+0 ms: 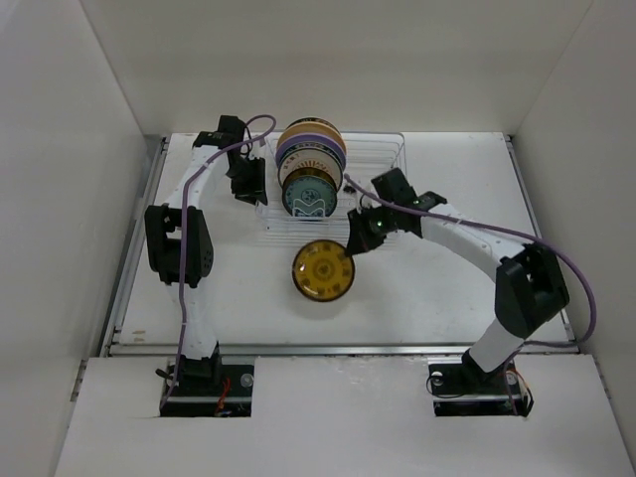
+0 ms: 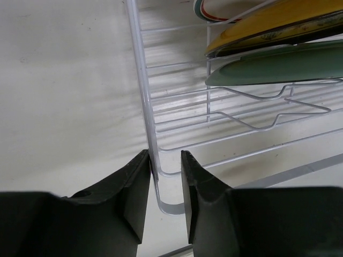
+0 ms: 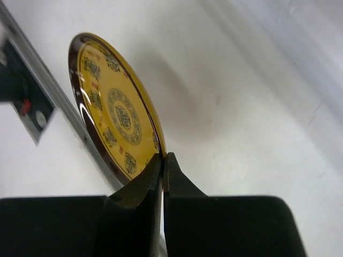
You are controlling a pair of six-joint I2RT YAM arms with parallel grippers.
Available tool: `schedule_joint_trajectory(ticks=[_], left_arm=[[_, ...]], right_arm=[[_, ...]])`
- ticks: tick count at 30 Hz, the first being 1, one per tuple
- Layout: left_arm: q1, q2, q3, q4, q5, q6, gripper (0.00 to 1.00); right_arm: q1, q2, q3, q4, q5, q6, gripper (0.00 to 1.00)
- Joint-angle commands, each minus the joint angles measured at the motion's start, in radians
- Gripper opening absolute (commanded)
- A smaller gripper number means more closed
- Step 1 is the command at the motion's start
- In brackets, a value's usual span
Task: Unload the plates from the dish rack
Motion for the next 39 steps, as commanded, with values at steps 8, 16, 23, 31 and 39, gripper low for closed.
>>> schedule_joint_trajectory(ticks=[8, 16, 23, 31, 39], left_arm=[[-0.010, -0.030, 0.035, -0.030, 0.007, 0.005, 0.27], [-0.010, -0.080, -0.033, -0.005, 0.007, 0.005, 0.29], [-0.010, -0.080, -0.033, -0.005, 0.007, -0.004, 0.29], [-0.010, -0.070, 0.015, -0.036, -0.041, 0.005, 0.30], [-0.010, -0.080, 0.005, -0.036, -0.085, 0.014, 0.31]], right_arm=[[-0.001, 0.018, -0.244, 0.195, 0.069, 0.212, 0.00], [0.008, 0.001, -0.248, 0.143, 0.122, 0.201, 0.58], [0.027, -0.146, -0.012, 0.035, 0.255, 0.114, 0.62], [0.027, 0.169, 0.325, 0.118, 0.428, -0.069, 0.42], [0.027, 0.426, 0.561, 0.173, 0.421, -0.080, 0.40]])
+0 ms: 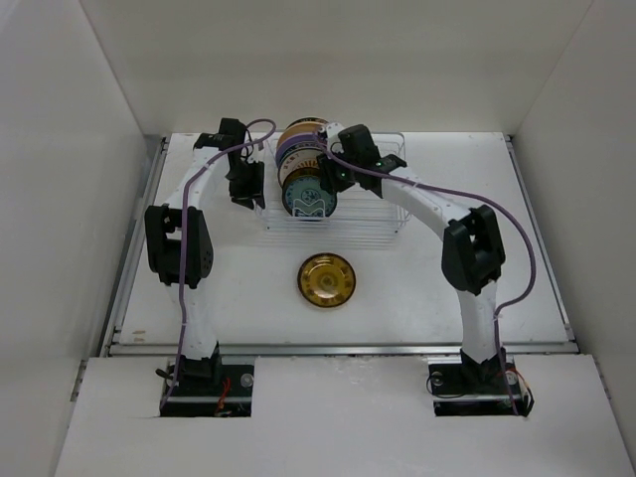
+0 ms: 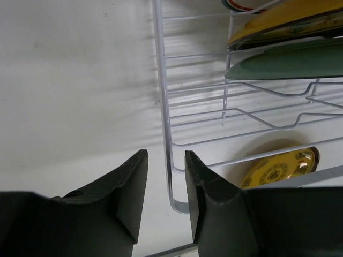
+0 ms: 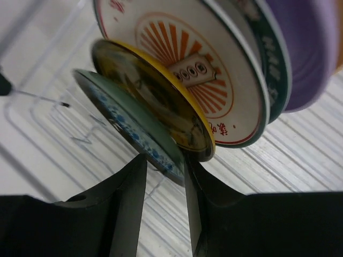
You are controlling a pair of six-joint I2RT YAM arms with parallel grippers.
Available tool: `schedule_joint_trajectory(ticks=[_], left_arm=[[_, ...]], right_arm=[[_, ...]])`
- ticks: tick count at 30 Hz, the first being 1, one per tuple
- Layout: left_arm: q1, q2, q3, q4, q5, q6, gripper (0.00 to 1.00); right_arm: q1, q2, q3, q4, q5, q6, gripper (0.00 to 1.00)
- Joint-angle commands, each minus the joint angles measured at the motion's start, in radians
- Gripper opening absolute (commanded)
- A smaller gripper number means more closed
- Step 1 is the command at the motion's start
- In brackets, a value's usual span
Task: Unload the plates from the dish rack
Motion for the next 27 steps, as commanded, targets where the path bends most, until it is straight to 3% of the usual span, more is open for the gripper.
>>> schedule_joint_trajectory(ticks=[1, 4, 7, 13, 22, 27], left_arm=[[-0.006, -0.071, 0.028, -0.021, -0.031, 0.013, 0.31], [-0.006, -0.051, 0.028, -0.021, -0.019, 0.013, 0.31], [-0.006, -0.022, 0.028, -0.021, 0.003, 0.013, 0.32], [-0.006, 0.016, 0.037, -0.021, 0.055, 0.013, 0.31], [-0.006, 0.018, 0.026, -0.021, 0.084, 0.002, 0.00], [-0.015, 0.018, 0.026, -0.021, 0.064, -0.007, 0.00]], right_arm=[[0.009, 0.009, 0.062, 0.060, 0.015, -0.030, 0.40], [0.009, 0.049, 0.076, 0.069, -0.004, -0.030, 0.40], [0.009, 0.093, 0.105, 0.069, -0.004, -0.030, 0.31], [0.009, 0.094, 0.105, 0.069, -0.004, -0.040, 0.01], [0.009, -0.076, 0.103, 0.058, -0.025, -0.050, 0.00], [0.009, -0.192, 0.113, 0.058, -0.069, 0.021, 0.00]])
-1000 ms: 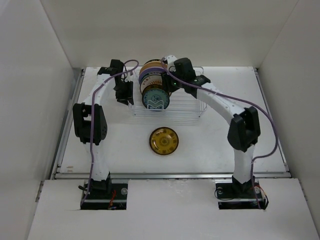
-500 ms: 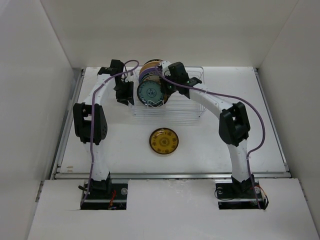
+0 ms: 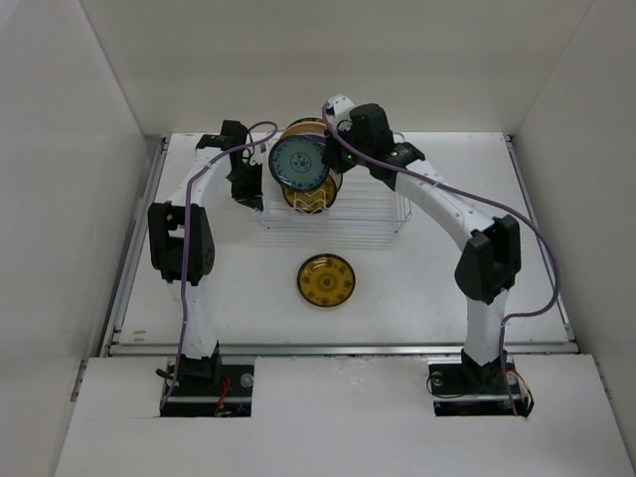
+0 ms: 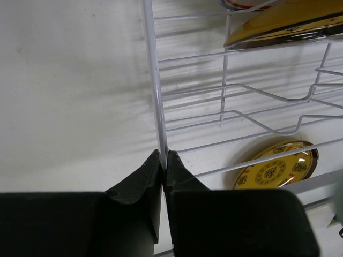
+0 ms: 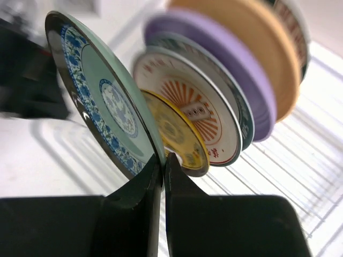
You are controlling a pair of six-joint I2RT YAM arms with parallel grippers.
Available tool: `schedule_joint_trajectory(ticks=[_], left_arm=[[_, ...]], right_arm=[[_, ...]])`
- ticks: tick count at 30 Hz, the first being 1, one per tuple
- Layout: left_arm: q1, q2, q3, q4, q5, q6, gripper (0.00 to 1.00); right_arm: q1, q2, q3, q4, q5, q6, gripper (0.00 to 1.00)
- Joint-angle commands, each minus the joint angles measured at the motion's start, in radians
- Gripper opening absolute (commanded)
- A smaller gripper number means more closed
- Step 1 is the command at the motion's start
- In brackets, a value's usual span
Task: Unload the plates from the dish rack
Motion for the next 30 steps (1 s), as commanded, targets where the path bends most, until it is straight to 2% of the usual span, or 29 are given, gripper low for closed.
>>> schedule_joint_trajectory(ticks=[1, 5, 9, 14, 20, 24, 30], left_arm=[[-0.015, -0.015, 0.033, -0.021, 0.032, -0.013, 0.00], [-0.015, -0.015, 0.043, -0.030, 0.009, -0.013, 0.00], [-0.015, -0.015, 0.052, -0.039, -0.001, -0.013, 0.00], [-0.024, -0.015, 0.061, -0.039, -0.010, -0.013, 0.02], [-0.034, -0.038, 0.040, -0.039, -0.019, -0.013, 0.04], [-0.034, -0.058, 0.013, -0.030, -0.030, -0.003, 0.04], [-0.034, -0.058, 0.013, -0.030, -0.039, -0.003, 0.04]], right_arm=[[0.011, -0.190, 0.042, 0.036, -0.073, 0.064, 0.00], [0.011, -0.286, -0.078, -0.035, -0.149, 0.064, 0.00], [0.011, -0.398, -0.246, -0.200, -0.209, 0.032, 0.00], [0.033, -0.444, -0.456, -0.303, -0.294, 0.058, 0.00], [0.068, -0.498, -0.711, -0.172, -0.251, 0.162, 0.00], [0.068, -0.479, -0.748, -0.070, -0.251, 0.214, 0.00], [0.068, -0.348, -0.713, -0.079, -0.242, 0.225, 0.00]])
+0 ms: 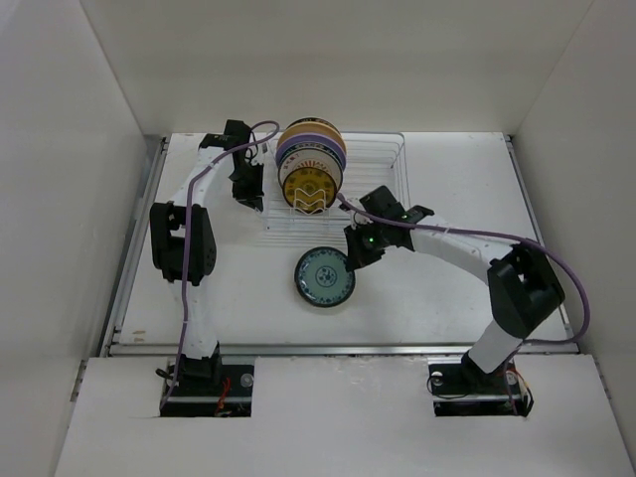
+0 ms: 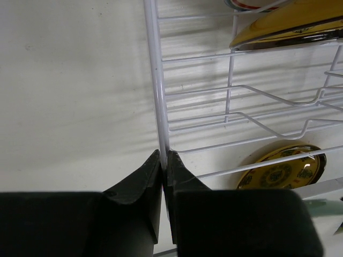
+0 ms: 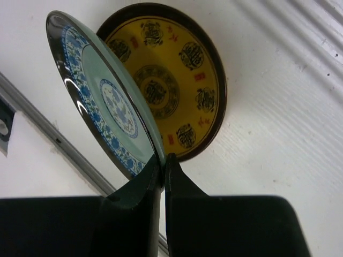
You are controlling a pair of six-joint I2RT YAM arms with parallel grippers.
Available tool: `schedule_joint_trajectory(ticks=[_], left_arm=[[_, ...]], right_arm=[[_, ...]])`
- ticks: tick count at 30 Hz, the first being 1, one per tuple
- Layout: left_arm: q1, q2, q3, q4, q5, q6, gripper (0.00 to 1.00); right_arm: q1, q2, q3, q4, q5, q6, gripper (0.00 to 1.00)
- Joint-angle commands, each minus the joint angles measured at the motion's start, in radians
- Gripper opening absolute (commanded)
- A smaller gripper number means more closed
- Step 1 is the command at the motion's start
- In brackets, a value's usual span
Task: Unload the plates from the dish rack
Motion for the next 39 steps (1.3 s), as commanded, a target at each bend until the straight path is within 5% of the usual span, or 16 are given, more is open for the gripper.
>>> schedule_joint_trajectory(ticks=[1, 4, 7, 12, 18, 23, 27, 32, 39], left_arm=[[-0.016, -0.070, 0.002, -0.019, 0.014, 0.004, 0.04], [-0.016, -0.070, 0.002, -0.019, 0.014, 0.013, 0.05], [-0.016, -0.070, 0.002, -0.019, 0.005, 0.013, 0.05], [-0.016, -0.070, 0.002, -0.019, 0.014, 0.013, 0.05], [-0.016, -0.051, 0.032, -0.028, 0.014, 0.013, 0.10], [-0.016, -0.041, 0.052, -0.039, 0.014, 0.022, 0.11], [-0.016, -0.031, 0.062, -0.048, 0.014, 0.022, 0.11], [-0.016, -0.021, 0.062, -0.048, -0.010, 0.031, 0.14], [-0.016, -0.002, 0.062, -0.048, -0.029, 0.041, 0.15]], right_arm=[[0.000, 0.057, 0.039, 0.065, 0.007, 0.033, 0.00], [0.000, 0.081, 0.039, 0.065, 0.016, 0.043, 0.05], [0.000, 0.091, 0.048, 0.055, 0.030, 0.043, 0.45], [0.000, 0.087, 0.092, -0.016, 0.081, 0.043, 0.62], [0.019, -0.020, 0.232, -0.169, 0.160, 0.016, 0.65], [0.019, -0.045, 0.359, -0.050, 0.266, -0.039, 0.67], [0.019, 0.150, 0.529, 0.041, 0.447, -0.183, 0.65], [0.019, 0.467, 0.920, -0.005, 0.478, -0.262, 0.64], [0.019, 0.612, 0.998, 0.105, 0.539, -0.262, 0.61]])
